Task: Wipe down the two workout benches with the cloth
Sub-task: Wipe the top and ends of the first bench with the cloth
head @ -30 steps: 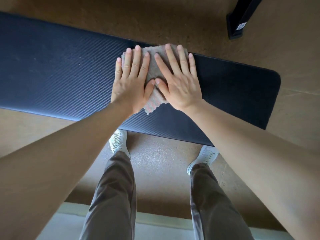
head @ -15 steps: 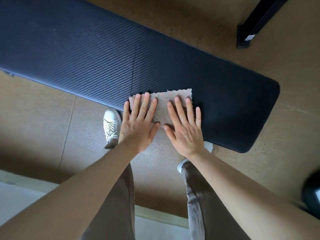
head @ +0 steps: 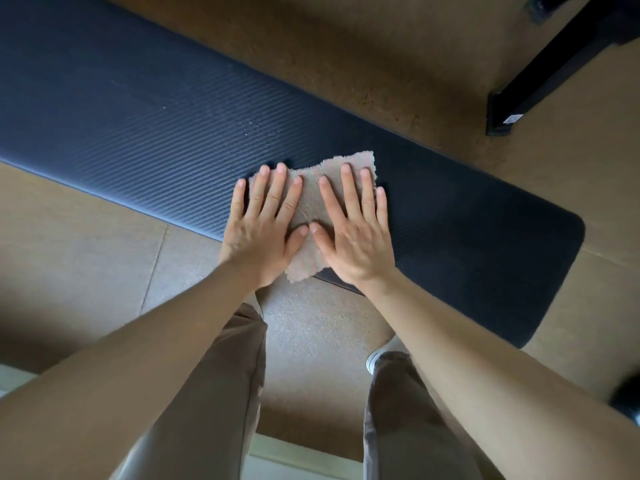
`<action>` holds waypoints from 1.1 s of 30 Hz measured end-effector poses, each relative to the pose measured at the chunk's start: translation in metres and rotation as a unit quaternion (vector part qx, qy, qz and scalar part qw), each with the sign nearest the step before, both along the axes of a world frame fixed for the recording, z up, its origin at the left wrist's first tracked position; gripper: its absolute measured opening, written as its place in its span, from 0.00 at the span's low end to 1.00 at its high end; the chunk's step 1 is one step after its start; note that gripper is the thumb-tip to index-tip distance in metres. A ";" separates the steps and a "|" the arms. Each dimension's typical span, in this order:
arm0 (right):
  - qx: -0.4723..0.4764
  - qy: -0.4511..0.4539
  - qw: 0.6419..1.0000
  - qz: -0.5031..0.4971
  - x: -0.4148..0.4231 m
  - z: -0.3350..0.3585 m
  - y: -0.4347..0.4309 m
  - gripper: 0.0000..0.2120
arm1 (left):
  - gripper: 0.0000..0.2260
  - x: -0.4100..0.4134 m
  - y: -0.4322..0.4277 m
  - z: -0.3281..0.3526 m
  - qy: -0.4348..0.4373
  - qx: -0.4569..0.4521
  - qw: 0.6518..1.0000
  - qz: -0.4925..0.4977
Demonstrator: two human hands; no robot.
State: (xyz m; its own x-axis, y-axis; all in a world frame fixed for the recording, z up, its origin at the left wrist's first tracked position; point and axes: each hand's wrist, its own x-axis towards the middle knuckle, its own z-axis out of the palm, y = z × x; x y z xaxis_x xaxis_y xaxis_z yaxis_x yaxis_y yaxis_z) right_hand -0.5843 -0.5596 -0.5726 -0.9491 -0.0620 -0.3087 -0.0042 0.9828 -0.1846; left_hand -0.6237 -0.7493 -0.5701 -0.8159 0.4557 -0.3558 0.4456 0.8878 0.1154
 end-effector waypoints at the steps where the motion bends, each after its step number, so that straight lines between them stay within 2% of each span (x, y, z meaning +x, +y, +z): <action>1: 0.004 0.005 1.000 -0.001 -0.016 -0.001 -0.003 0.34 | 0.33 -0.018 -0.003 0.000 0.004 -0.004 1.000 -0.007; 9: -0.003 -0.012 0.999 -0.035 -0.127 -0.005 -0.017 0.35 | 0.35 -0.151 -0.017 0.000 0.046 -0.017 0.994 -0.102; 15: 0.005 -0.020 0.997 -0.069 -0.151 -0.004 -0.026 0.35 | 0.35 -0.182 -0.019 0.002 0.059 -0.029 0.990 -0.127; 22: 0.012 0.008 0.996 -0.084 -0.101 -0.003 -0.052 0.36 | 0.32 -0.141 -0.035 0.007 0.028 -0.024 0.993 -0.112; 30: -0.003 -0.011 1.000 0.022 -0.020 0.005 -0.072 0.37 | 0.34 -0.027 -0.070 0.020 -0.041 -0.055 0.998 -0.011; 33: 0.000 -0.019 0.998 0.062 -0.002 0.010 -0.075 0.37 | 0.35 0.010 -0.078 0.030 -0.060 -0.106 0.993 -0.001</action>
